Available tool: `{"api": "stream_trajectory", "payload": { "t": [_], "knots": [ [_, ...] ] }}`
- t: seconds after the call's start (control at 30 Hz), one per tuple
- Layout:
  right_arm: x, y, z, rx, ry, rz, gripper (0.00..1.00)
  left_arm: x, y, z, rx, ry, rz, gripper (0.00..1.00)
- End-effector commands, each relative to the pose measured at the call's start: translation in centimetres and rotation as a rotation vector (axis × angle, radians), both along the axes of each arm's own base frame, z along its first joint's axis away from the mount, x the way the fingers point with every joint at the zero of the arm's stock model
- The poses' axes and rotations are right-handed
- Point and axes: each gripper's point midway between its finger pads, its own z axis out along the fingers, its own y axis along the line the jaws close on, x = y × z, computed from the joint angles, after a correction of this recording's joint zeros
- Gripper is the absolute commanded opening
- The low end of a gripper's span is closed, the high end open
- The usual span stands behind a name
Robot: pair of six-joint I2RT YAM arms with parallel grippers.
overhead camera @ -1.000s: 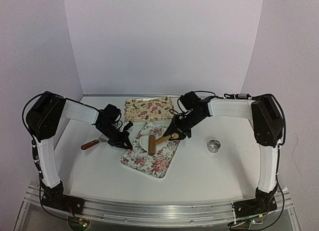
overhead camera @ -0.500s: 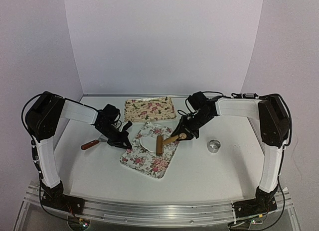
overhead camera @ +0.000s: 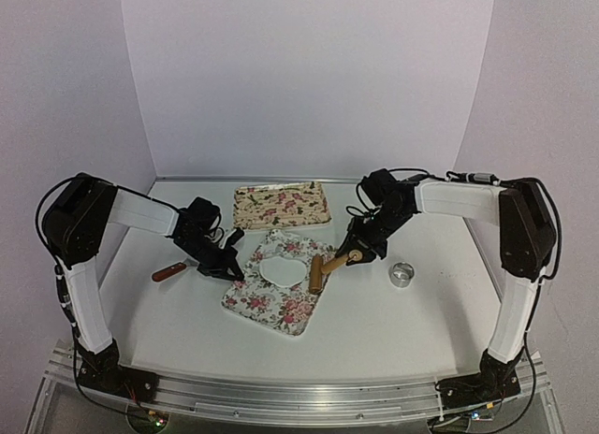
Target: Roll out the dumpling wrappers from the dough
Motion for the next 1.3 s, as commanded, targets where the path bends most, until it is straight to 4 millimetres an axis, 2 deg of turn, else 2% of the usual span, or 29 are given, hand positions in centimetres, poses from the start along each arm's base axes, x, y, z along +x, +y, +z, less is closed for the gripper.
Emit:
{"api": "stream_trajectory", "payload": {
  "t": [0.0,0.13,0.27,0.33,0.43,0.57,0.7,0.8,1.0,1.27],
  "knots": [
    [-8.4,-14.5,-6.7,-0.746,0.309,0.004,0.0,-1.1,3.4,-1.2,0.111,0.02,0.035,0.0],
    [-5.4,-12.1,-3.6,-0.63,0.178,0.048,0.0,-1.4,3.2,-0.7,0.087,0.012,0.025,0.0],
    [-1.9,-8.0,2.3,-0.418,-0.008,0.1,0.0,-1.8,3.0,-0.1,0.067,0.003,0.014,0.0],
    [-0.9,-5.7,5.3,-0.29,-0.085,0.13,0.0,-2.1,2.8,0.3,0.051,-0.003,0.001,0.0],
    [-0.8,-2.7,8.9,-0.107,-0.146,0.188,0.0,-2.7,2.5,0.6,0.04,-0.013,-0.027,0.0],
    [-2.5,0.0,11.3,0.024,-0.16,0.268,0.0,-3.3,2.3,0.8,0.046,-0.024,-0.047,0.0],
    [-4.5,1.9,11.5,0.077,-0.138,0.343,0.0,-3.9,2.0,1.0,0.055,-0.029,-0.058,0.0],
    [-4.9,3.2,10.8,0.093,-0.133,0.37,0.0,-4.3,1.5,1.2,0.056,-0.033,-0.066,0.0],
    [-3.4,6.3,9.5,0.112,-0.151,0.377,0.0,-5.3,-0.2,1.1,0.064,-0.029,-0.104,0.0],
    [-1.4,6.9,5.9,0.04,-0.127,0.359,0.0,-5.5,-1.0,1.0,0.07,-0.032,-0.113,0.0]
  ]
}}
